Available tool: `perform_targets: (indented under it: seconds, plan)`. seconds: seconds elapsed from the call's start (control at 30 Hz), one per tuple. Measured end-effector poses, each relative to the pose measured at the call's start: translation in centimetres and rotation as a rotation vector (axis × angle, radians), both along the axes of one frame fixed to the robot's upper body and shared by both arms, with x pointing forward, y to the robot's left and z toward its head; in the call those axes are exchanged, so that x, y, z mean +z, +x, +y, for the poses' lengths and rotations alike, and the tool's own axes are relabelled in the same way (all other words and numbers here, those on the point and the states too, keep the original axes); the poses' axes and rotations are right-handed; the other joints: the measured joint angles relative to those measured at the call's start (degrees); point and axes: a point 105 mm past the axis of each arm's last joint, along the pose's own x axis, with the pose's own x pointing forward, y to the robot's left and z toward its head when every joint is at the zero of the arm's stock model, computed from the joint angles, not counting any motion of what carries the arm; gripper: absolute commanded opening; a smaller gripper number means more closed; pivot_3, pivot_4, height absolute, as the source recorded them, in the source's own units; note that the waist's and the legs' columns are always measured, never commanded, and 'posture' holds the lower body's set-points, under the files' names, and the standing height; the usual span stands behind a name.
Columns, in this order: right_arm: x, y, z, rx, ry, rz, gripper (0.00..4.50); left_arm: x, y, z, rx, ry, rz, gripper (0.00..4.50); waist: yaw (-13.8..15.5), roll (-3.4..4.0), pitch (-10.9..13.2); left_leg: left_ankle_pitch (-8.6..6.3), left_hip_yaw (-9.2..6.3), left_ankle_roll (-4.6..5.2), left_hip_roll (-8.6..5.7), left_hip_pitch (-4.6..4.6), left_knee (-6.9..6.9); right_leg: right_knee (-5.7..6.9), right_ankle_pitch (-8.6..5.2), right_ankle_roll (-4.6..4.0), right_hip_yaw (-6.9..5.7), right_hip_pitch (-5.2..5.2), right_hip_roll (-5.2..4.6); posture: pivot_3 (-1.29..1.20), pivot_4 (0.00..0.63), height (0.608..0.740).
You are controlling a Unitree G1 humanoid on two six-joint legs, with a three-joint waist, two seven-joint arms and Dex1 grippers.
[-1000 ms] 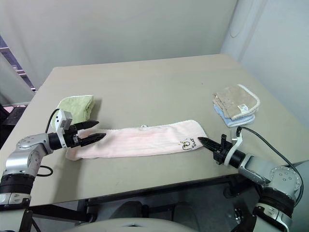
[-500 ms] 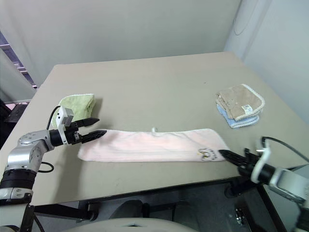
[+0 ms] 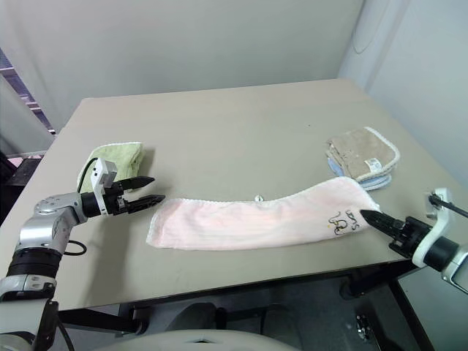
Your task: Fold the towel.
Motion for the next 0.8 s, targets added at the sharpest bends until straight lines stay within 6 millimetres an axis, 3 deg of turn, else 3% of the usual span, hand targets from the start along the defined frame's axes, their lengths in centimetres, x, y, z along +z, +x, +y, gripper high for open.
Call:
perform_targets:
  seconds: [0.17,0.33,0.57,0.8]
  plan:
    - [0.7,-0.6,5.1,0.252,-0.077,-0.039,0.03,0.0,0.0,0.0,0.000,0.006,0.000,4.50,-0.18,-0.03,0.02,-0.08,0.00,-0.13,0.01,-0.03,0.22,0.02,-0.12,-0.03,0.02,0.05,-0.03,0.00,0.000,0.740]
    - [1.3,1.1,10.3,0.439,-0.077,-0.110,0.03,-0.1,0.0,-0.2,-0.005,0.008,-0.001,4.50,-0.18,-0.07,0.05,-0.09,0.01,-0.14,0.04,-0.11,0.31,-0.01,-0.10,-0.07,0.02,0.05,-0.08,0.00,0.000,0.740]
    - [-1.8,2.1,14.9,0.581,-0.052,-0.034,0.03,0.0,0.1,-0.4,0.002,0.008,-0.004,4.50,0.05,-0.12,0.03,-0.11,0.02,-0.06,-0.01,-0.28,0.29,-0.04,0.07,-0.30,-0.07,-0.13,-0.15,0.00,0.000,0.740]
    - [-5.1,2.2,17.3,0.627,-0.040,0.054,0.03,0.1,0.0,-0.5,0.004,0.014,-0.011,4.50,-0.04,-0.12,0.02,-0.11,0.02,-0.07,0.00,-0.26,0.40,0.07,0.10,-0.32,-0.06,-0.13,-0.06,0.00,0.000,0.740]
